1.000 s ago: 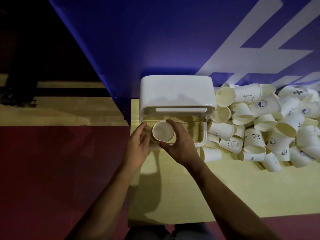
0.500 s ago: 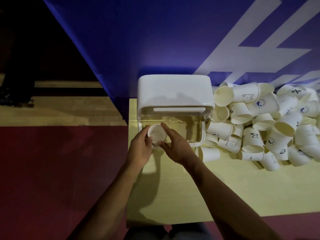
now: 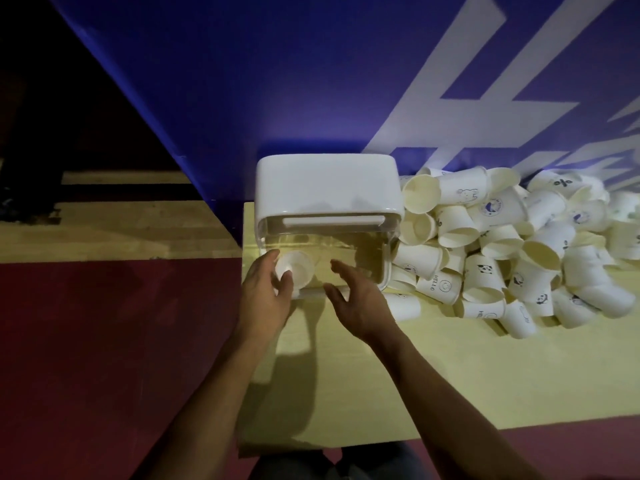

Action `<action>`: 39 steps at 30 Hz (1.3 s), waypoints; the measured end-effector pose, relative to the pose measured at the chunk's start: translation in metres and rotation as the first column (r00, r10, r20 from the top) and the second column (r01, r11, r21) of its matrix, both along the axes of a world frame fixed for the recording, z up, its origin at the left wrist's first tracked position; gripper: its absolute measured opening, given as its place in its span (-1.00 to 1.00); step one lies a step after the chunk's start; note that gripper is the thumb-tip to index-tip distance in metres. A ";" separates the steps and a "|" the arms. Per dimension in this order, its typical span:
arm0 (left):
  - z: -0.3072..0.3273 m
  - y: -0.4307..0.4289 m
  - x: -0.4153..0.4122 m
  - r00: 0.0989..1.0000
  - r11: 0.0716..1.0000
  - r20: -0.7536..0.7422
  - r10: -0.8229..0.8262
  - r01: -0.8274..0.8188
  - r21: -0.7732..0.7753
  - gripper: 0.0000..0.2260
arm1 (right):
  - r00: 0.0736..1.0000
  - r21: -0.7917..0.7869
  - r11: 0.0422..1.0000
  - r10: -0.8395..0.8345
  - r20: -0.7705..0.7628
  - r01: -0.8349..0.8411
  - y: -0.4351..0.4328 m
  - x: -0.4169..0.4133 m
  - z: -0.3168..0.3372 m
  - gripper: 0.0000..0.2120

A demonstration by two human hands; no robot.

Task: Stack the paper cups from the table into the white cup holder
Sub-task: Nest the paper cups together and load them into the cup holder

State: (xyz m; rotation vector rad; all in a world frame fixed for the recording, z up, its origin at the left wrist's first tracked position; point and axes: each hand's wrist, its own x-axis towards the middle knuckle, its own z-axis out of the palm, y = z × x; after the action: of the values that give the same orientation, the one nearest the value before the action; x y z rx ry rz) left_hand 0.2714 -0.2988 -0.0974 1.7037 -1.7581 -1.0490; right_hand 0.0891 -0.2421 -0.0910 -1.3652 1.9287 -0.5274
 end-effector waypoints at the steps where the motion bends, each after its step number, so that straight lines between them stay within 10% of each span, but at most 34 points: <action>1: 0.007 0.007 -0.007 1.000 0.998 0.001 -0.005 0.005 -0.057 -0.63 | 0.999 -0.018 0.999 -0.051 -0.005 0.051 0.013 -0.009 0.002 -0.56; 16: 0.053 0.089 -0.321 0.816 0.804 0.080 -0.573 0.579 -0.139 -0.56 | 0.818 -0.110 0.811 -0.573 0.047 0.574 0.177 -0.262 0.051 -0.79; 24: 0.039 0.112 -0.473 0.970 0.970 0.137 -0.202 0.179 0.164 -0.13 | 0.841 -0.107 0.835 -0.534 0.085 0.540 0.210 -0.380 0.037 -0.85; 32: 0.031 0.106 -0.489 0.947 0.990 0.290 -0.137 0.120 0.076 -0.30 | 0.816 -0.129 0.806 -0.572 0.076 0.577 0.214 -0.450 0.017 -0.84; 39: 0.047 0.110 -0.488 0.982 0.989 0.164 -0.089 0.107 -0.104 -0.33 | 0.842 -0.033 0.848 -0.530 -0.101 0.529 0.217 -0.503 -0.012 0.00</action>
State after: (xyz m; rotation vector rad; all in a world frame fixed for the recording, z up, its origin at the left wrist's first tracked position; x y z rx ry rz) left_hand -0.2166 -0.1886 -0.0507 1.6857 -1.9803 -0.8562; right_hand -0.4134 -0.0252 -0.1028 -0.8541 2.4049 -0.7288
